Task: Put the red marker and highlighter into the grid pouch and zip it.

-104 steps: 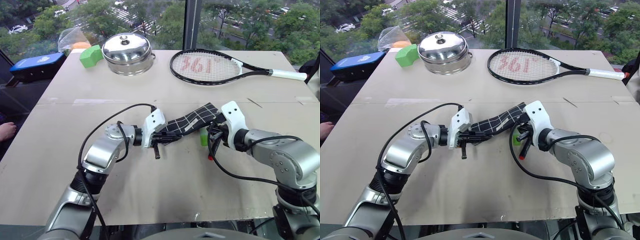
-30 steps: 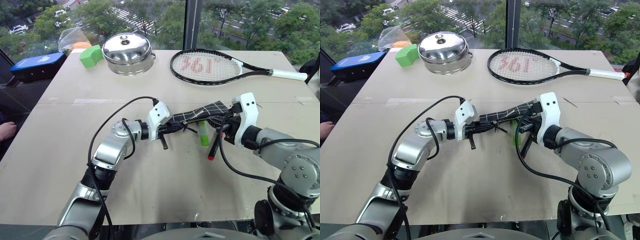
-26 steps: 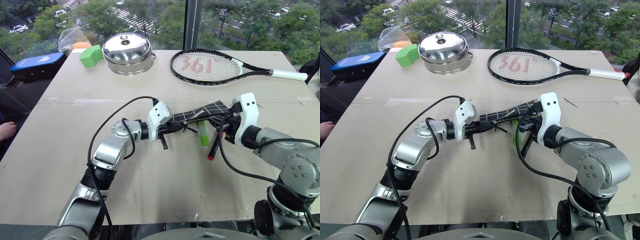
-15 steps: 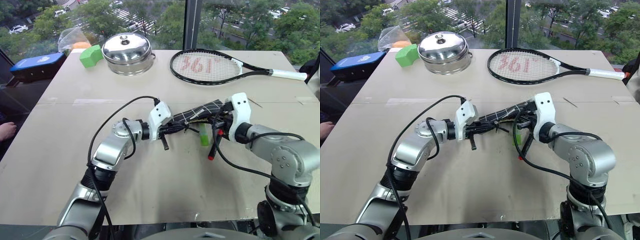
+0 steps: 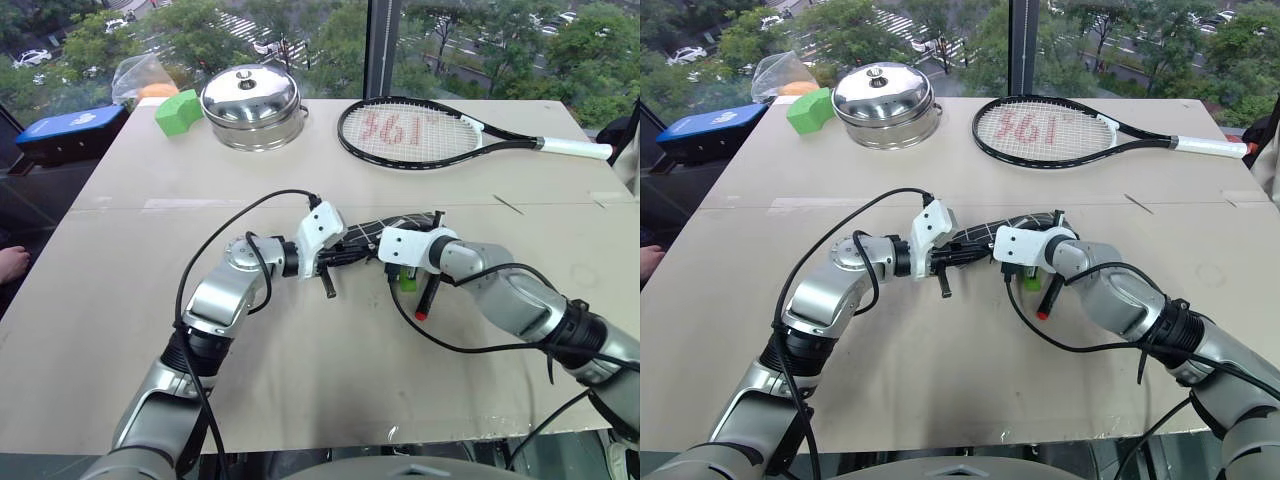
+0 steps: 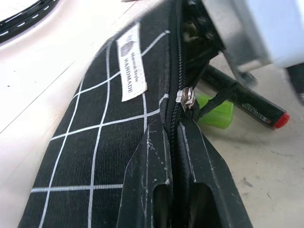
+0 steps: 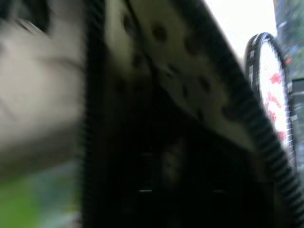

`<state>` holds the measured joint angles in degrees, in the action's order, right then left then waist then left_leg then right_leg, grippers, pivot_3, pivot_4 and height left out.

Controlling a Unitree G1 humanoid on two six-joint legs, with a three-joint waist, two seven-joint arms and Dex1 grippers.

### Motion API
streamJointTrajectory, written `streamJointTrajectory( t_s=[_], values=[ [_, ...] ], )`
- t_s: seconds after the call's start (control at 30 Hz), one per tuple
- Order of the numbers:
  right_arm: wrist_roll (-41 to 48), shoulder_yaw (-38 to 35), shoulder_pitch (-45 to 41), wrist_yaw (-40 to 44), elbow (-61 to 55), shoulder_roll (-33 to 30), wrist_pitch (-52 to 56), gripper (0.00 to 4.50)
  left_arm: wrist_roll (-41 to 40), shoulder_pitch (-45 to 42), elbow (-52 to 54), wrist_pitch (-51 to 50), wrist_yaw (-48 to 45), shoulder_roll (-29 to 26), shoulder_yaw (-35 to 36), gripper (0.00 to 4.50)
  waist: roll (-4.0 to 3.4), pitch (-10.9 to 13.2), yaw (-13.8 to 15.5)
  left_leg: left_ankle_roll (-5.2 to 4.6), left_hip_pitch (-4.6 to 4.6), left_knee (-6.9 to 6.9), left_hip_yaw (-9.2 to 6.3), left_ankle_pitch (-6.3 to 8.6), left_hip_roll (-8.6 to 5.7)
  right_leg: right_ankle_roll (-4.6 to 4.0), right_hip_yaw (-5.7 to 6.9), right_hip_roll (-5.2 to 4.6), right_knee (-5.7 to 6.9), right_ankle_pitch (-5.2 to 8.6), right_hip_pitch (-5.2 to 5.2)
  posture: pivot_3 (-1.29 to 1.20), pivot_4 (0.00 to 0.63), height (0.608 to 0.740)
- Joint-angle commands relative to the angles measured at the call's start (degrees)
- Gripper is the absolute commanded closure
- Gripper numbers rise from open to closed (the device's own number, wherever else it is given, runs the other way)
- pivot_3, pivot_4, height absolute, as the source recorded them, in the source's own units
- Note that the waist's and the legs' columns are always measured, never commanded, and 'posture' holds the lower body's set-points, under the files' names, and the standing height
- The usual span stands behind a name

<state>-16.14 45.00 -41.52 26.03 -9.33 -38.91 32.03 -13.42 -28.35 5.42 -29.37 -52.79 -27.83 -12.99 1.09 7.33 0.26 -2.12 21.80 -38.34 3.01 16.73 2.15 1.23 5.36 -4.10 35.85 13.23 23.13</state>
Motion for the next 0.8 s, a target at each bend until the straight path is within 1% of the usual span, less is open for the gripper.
streamJointTrajectory(
  t_s=[0.03, 0.07, 0.1, 0.13, 0.17, 0.2, 0.23, 0.3, 0.37, 0.53, 0.67, 0.7, 0.77, 0.8],
  values=[
    [-4.17, -2.83, -0.57, 2.27, -0.10, -0.46, -3.31, 1.74, 0.65, -1.49, -0.10, 0.55, 0.64, -0.69, 1.06, 4.50, 0.00, 0.00, 0.07, 0.00, 0.00, 0.00, -0.01, 0.00, 0.01, 0.00, 0.01, 0.00, 0.01, 0.00, 0.00, 0.00, 0.150, 0.740],
    [-4.70, -3.38, -0.21, 2.86, -0.44, -0.54, -3.59, 1.51, 0.77, -1.71, -0.59, 0.47, 0.89, -0.69, 1.23, 4.50, 0.00, 0.00, 0.11, 0.01, 0.00, 0.00, -0.01, 0.00, 0.01, 0.00, 0.01, 0.00, 0.01, 0.00, 0.00, 0.00, 0.150, 0.740],
    [-5.16, -3.93, 0.11, 3.24, -1.09, -0.67, -3.71, 1.16, 0.87, -1.93, -1.04, 0.52, 0.90, -0.78, 1.30, 4.50, 0.00, 0.00, 0.17, 0.01, 0.00, -0.01, -0.01, 0.00, 0.01, 0.00, 0.01, 0.00, 0.02, 0.00, 0.00, 0.00, 0.150, 0.740],
    [-5.63, -4.58, 0.42, 3.66, -1.62, -0.70, -3.85, 0.94, 1.02, -2.14, -1.44, 0.66, 0.88, -0.87, 1.29, 4.50, 0.00, 0.00, 0.25, 0.01, 0.00, -0.02, -0.01, -0.01, 0.01, 0.00, 0.02, 0.00, 0.02, 0.00, 0.00, 0.00, 0.150, 0.740],
    [-5.76, -5.62, 0.83, 4.30, -2.69, -0.87, -3.51, 0.51, 1.06, -2.37, -1.90, 0.81, 0.87, -0.92, 1.36, 4.50, 0.00, 0.00, 0.31, 0.01, 0.00, -0.02, 0.00, -0.01, 0.01, -0.01, 0.03, 0.00, 0.02, 0.00, 0.00, 0.00, 0.150, 0.740],
    [-5.66, -6.81, 1.30, 4.89, -3.78, -0.94, -2.95, 0.19, 1.11, -2.60, -2.34, 0.96, 0.84, -0.94, 1.41, 4.50, 0.00, 0.00, 0.36, 0.01, -0.01, -0.02, 0.00, -0.01, 0.01, 0.00, 0.03, 0.00, 0.02, 0.00, 0.00, 0.00, 0.150, 0.740],
    [-4.20, -8.96, 2.21, 5.58, -5.48, -0.37, -1.23, 0.05, 1.25, -2.82, -2.79, 1.15, 0.87, -0.96, 1.44, 4.50, 0.00, 0.00, 0.50, 0.01, -0.01, -0.02, 0.00, -0.01, 0.01, 0.00, 0.03, 0.00, 0.03, 0.00, 0.00, 0.00, 0.150, 0.740],
    [-1.06, -13.52, 4.32, 7.02, -9.32, 1.41, 3.49, 0.05, 1.40, -3.11, -3.41, 1.46, 0.92, -1.02, 1.48, 4.50, 0.01, 0.00, 0.61, 0.01, 0.03, -0.03, -0.04, -0.01, 0.01, -0.01, 0.04, -0.01, 0.01, 0.00, -0.01, 0.00, 0.150, 0.740],
    [1.40, -17.03, 7.03, 10.22, -14.54, 0.97, 8.24, 0.05, 1.43, -3.45, -4.11, 1.77, 0.96, -1.00, 1.55, 4.50, 0.01, 0.00, 0.59, 0.02, 0.04, -0.05, -0.03, -0.01, 0.00, -0.01, 0.06, -0.01, 0.02, -0.01, -0.01, 0.00, 0.150, 0.740],
    [10.00, -31.27, 13.85, 12.68, -30.09, 5.57, 28.02, 0.05, 1.47, -3.78, -5.53, 2.80, 0.62, -1.28, 1.63, 4.50, 0.01, -0.01, 0.58, 0.00, 0.03, -0.06, -0.04, 0.00, 0.00, -0.01, 0.13, -0.01, 0.05, -0.01, -0.02, 0.00, 0.150, 0.740],
    [14.38, -39.69, 15.40, 11.92, -38.62, 10.22, 41.62, 0.05, 1.82, -3.90, -6.56, 3.63, 0.17, -1.50, 1.61, 4.50, 0.00, 0.00, 0.55, -0.20, 0.00, -0.05, -0.09, 0.11, 0.01, -0.02, 0.16, 0.00, 0.08, -0.01, -0.02, 0.00, 0.150, 0.740],
    [15.41, -41.68, 15.94, 11.87, -41.02, 11.73, 46.43, 0.05, 1.90, -4.06, -6.98, 3.83, 0.12, -1.51, 1.67, 4.50, 0.00, -0.01, 0.56, -0.20, 0.00, -0.05, -0.10, 0.12, 0.00, -0.02, 0.15, 0.00, 0.09, -0.01, -0.02, 0.00, 0.150, 0.740],
    [16.63, -43.63, 17.64, 10.78, -44.53, 14.29, 54.62, 0.05, 2.02, -4.42, -7.69, 4.12, -0.03, -1.46, 1.83, 4.50, 0.00, -0.02, 0.57, -0.20, 0.01, -0.05, -0.12, 0.12, 0.00, -0.02, 0.16, 0.01, 0.09, -0.01, -0.02, 0.00, 0.150, 0.740],
    [16.11, -43.91, 19.13, 8.60, -45.19, 16.54, 57.82, 0.05, 2.03, -4.72, -8.09, 4.21, -0.01, -1.37, 2.00, 4.50, 0.01, -0.02, 0.62, -0.20, 0.01, -0.05, -0.13, 0.12, 0.00, -0.03, 0.15, 0.00, 0.09, -0.01, -0.03, 0.00, 0.150, 0.740]
  ],
)
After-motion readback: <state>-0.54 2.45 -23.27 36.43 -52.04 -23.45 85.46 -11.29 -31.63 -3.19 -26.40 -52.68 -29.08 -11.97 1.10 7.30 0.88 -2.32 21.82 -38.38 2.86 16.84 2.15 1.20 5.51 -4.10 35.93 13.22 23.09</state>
